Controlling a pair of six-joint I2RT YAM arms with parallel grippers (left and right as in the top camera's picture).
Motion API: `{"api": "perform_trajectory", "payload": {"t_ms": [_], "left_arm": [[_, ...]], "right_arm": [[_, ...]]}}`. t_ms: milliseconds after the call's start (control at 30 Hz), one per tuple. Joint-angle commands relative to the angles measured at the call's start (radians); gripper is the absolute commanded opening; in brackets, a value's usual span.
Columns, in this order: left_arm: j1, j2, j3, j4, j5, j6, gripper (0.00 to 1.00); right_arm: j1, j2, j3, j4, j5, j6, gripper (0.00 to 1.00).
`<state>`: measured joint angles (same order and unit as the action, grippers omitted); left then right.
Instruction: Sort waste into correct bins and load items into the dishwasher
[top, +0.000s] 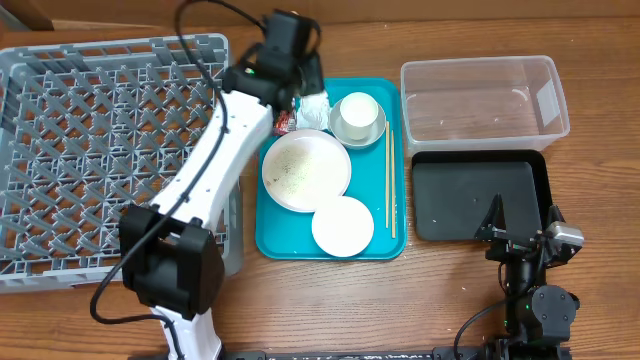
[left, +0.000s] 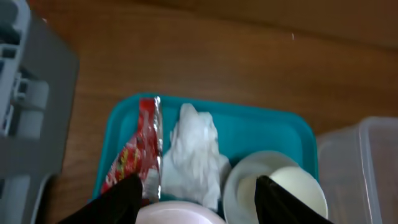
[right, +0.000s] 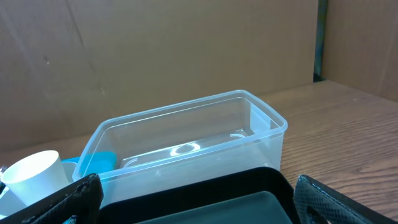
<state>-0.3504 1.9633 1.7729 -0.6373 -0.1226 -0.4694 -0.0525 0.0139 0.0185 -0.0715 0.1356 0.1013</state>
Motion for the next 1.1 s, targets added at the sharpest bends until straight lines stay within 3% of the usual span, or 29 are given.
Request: {"api": "perform_trajectory", "payload": {"t_ms": [0,433,700,933,1000,1067], "left_arm": [[-0.002,0.084,0.014,0.047,-0.008,-0.006,0.61],[-0.002,0.174,0.014,0.183,-0.012,0.002,0.65],[0.007,0.081,0.017,0.134,-0.012,0.002,0.67],[0.020,-0.081,0.017,-0.077,-0.007,0.002,0.77],[0.020,-0.111,0.017,-0.156,0.003,0.002,0.94],[0.020,-0.132,0.017,-0.230,0.055,0.001,1.00]], "right_arm": [[-0.004,-0.008,-0.011,0.006,0.005,0.002,1.00],[-0.004,-0.008,-0.011,0.006,0.005,0.002,1.00],[-0.004,-0.008,-0.011,0.006,0.005,0.002,1.00],[-0.004,-0.008,-0.011,0.006,0.005,0.003,1.00],[-0.004,-0.008,-0.011,0.006,0.005,0.002,1.00],[-0.004,-0.008,-0.011,0.006,0.005,0.002,1.00]]}}
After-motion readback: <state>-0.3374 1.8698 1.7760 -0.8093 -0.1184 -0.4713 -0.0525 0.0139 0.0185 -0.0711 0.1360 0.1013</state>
